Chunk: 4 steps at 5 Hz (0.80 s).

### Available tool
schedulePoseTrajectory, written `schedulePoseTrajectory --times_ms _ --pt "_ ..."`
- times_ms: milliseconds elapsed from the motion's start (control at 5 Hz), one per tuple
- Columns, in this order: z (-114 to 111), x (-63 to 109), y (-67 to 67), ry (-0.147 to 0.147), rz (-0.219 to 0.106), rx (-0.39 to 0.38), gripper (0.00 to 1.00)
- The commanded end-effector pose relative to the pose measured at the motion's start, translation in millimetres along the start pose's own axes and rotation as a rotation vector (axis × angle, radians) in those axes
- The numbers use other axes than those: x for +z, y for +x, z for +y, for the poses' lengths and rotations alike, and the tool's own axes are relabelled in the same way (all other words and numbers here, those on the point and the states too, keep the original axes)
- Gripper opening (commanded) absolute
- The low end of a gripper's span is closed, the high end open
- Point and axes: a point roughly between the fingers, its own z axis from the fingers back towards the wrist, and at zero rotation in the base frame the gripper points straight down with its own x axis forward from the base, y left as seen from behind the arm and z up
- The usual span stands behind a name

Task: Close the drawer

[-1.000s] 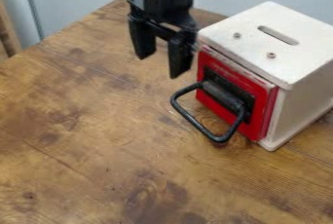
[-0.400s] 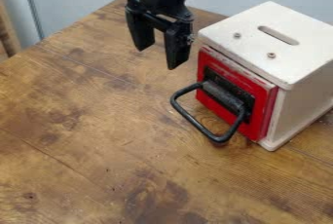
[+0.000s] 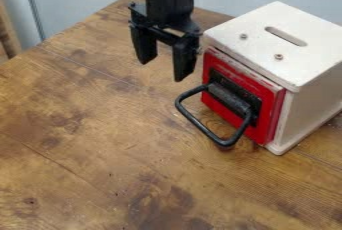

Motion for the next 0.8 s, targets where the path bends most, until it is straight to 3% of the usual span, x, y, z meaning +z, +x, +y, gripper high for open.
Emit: schedulePoseTrajectory --times_ms 0,200,400,600 --pt "-11.7 42.0 10.9 0.019 -0.099 0.04 1.0" --pt "-19.6 51.1 8.2 0.007 -0.11 0.023 1.0" --pt "-17.5 46.7 10.9 0.001 -0.129 -0.01 1.0" --pt "-13.0 42.8 13.1 -0.001 -0.116 -0.004 1.0"
